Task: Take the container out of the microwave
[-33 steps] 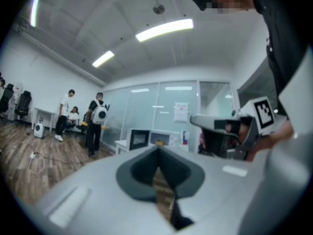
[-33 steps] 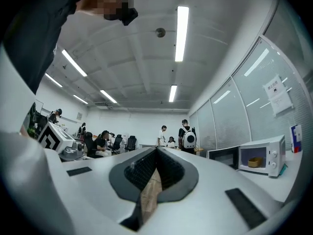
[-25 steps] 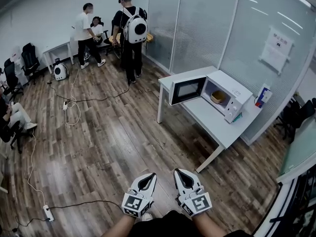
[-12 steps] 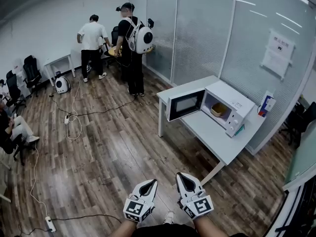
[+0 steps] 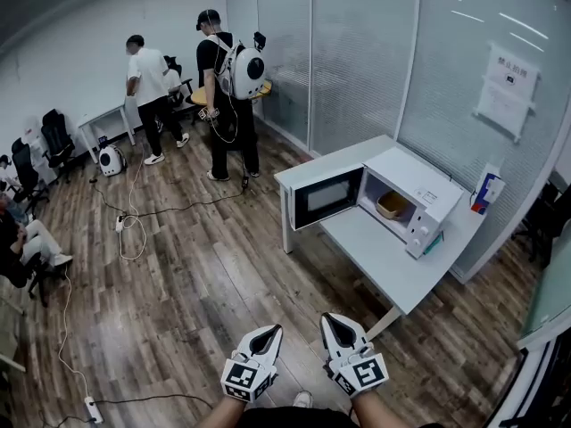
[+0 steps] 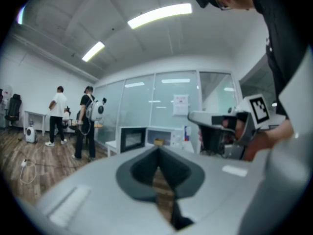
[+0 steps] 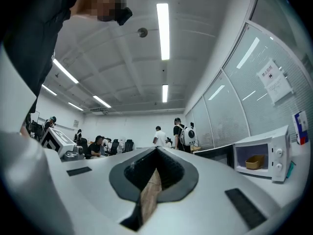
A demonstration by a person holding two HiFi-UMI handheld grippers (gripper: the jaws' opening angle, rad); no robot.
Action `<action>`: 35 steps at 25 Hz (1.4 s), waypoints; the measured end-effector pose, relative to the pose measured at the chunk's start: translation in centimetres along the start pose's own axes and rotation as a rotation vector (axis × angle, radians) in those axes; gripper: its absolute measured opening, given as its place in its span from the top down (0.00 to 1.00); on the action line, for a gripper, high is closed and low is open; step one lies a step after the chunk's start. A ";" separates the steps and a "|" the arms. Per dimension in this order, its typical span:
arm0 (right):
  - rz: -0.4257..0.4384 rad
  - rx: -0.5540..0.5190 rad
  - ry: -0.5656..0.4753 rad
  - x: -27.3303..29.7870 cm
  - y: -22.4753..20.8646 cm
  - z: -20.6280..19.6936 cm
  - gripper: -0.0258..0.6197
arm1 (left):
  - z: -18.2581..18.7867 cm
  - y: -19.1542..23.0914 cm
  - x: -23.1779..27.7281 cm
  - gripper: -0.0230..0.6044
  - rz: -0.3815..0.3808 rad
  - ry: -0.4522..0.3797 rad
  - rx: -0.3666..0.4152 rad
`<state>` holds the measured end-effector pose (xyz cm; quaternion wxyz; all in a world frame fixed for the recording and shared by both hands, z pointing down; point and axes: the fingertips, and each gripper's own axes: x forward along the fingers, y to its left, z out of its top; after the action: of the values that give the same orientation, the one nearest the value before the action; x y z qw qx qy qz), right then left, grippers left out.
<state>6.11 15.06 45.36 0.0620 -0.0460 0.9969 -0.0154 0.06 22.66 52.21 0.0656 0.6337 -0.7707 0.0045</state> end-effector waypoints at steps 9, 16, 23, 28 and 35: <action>0.033 0.031 0.007 2.4 -1.8 -1.1 0.96 | -0.2 1.9 2.3 0.96 0.034 0.023 -0.022; 0.030 -0.001 0.013 7.0 -3.5 -1.6 0.96 | 0.3 5.7 5.8 0.96 0.019 -0.004 -0.037; -0.017 -0.061 0.007 13.8 -6.2 -0.8 0.96 | 2.5 10.5 11.3 0.96 -0.058 -0.043 -0.023; -0.042 -0.089 0.024 17.6 -6.7 -1.5 0.96 | 3.4 13.7 13.7 0.96 -0.104 -0.055 -0.028; -0.085 -0.109 0.054 20.6 -7.7 -2.5 0.96 | 3.4 16.5 16.3 0.96 -0.156 -0.052 -0.033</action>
<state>-13.84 5.54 45.65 0.0315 -0.0914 0.9947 0.0352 -19.47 9.71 51.82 0.0564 0.6907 -0.7204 -0.0297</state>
